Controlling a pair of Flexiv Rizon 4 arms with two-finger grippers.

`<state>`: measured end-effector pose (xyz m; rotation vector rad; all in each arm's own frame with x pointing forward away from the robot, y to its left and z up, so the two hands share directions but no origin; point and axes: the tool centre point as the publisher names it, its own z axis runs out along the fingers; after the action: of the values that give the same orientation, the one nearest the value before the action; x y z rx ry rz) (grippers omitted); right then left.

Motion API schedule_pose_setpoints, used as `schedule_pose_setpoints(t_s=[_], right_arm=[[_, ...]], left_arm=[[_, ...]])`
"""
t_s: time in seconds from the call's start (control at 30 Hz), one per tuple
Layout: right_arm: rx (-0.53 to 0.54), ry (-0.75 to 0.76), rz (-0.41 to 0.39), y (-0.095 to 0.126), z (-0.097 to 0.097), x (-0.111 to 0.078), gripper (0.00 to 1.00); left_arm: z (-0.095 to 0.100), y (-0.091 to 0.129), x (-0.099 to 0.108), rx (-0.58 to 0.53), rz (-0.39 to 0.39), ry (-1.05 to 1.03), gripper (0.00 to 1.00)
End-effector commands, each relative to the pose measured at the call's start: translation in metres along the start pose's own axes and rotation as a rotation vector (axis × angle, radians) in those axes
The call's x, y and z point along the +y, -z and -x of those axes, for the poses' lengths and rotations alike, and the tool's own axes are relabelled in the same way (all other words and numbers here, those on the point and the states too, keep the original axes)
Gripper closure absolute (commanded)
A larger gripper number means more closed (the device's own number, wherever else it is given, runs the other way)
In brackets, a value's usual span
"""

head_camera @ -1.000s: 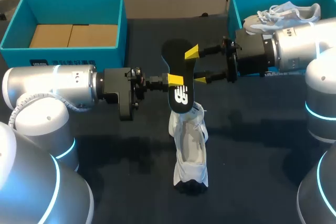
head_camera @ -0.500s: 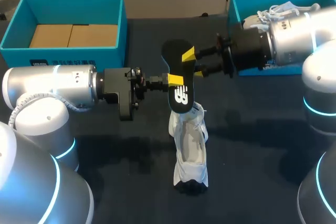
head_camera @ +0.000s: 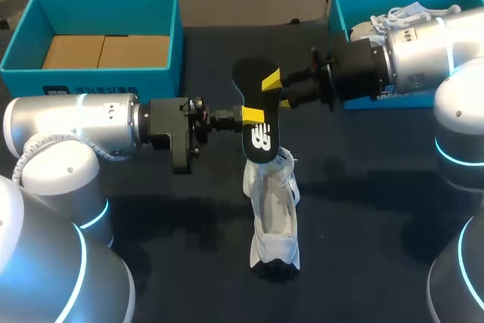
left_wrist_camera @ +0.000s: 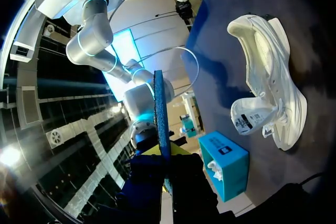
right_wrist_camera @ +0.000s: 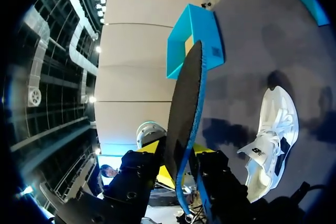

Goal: Take the shoe out of the shoebox, open the shoe tongue, remove and reinsert the insole, then place the shoe into the shoebox

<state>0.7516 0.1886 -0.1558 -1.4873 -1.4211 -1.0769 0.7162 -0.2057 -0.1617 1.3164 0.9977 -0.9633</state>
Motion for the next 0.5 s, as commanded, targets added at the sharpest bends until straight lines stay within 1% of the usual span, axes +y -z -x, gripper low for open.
schedule_pose_setpoints(t_s=[0.03,0.3,0.5], right_arm=[[-0.007,0.003,0.002,-0.0013,-0.0040,0.0009,0.69],[0.004,0.023,0.011,0.0022,-0.0106,-0.0014,0.68],[0.012,0.023,-0.001,-0.0013,-0.0095,-0.0009,0.72]], left_arm=[[-0.0007,-0.0014,-0.0006,-0.001,0.003,-0.002,1.00],[-0.0007,-0.0014,-0.0006,-0.001,0.003,-0.002,1.00],[-0.0007,-0.0014,-0.0006,-0.001,0.003,-0.002,1.00]])
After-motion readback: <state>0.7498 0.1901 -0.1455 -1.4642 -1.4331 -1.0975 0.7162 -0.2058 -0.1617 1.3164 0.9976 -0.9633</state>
